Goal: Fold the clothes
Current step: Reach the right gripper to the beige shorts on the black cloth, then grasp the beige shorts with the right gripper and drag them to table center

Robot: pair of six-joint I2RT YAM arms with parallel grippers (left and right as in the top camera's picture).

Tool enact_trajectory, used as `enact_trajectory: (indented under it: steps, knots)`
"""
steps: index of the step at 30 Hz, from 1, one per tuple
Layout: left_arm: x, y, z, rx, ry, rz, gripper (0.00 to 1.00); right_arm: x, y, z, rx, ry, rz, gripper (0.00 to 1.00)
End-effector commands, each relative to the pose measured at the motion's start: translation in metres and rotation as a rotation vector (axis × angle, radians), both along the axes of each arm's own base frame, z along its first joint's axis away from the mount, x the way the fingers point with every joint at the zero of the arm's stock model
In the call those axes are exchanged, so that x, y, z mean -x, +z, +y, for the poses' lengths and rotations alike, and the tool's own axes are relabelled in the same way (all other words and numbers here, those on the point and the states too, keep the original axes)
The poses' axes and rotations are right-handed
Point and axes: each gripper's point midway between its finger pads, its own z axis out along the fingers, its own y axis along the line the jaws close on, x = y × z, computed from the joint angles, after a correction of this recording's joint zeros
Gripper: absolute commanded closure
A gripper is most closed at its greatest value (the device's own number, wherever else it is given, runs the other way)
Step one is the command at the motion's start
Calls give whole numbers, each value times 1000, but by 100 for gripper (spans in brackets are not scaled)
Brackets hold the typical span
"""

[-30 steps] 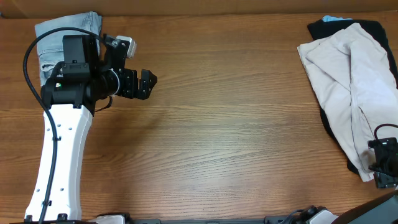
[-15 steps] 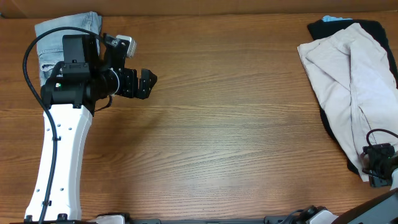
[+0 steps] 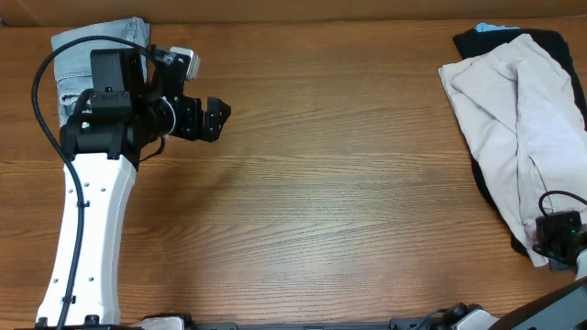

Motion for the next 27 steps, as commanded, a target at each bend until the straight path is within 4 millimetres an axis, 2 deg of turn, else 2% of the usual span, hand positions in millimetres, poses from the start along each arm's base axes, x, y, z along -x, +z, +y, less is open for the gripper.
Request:
enact_trajectory:
  steps: [1,6,9,11,14,16,19,23,27]
  knots:
    - [-6,43,-5,19,-12,-105,4,-45,58,21,-31,229,-267,96]
    - [-11,98,-5,26,-2,-220,5,-65,132,56,-22,418,-335,96]
    - [-11,127,-5,25,-2,-286,5,-76,171,93,-8,556,-345,96]
    - [-11,140,-4,19,3,-318,5,-85,197,128,2,676,-368,96]
    - [-13,145,2,-3,29,-333,4,-96,221,185,-9,835,-410,96]
    - [-14,142,9,-32,62,-325,4,-100,226,225,-34,935,-427,96]
    - [-16,136,22,-87,125,-310,2,-102,222,285,-64,1071,-397,95]
    - [-20,133,44,-174,216,-309,0,-95,203,371,-80,1249,-329,92]
    - [-21,132,59,-247,268,-311,0,-77,178,464,-134,1444,-295,91]
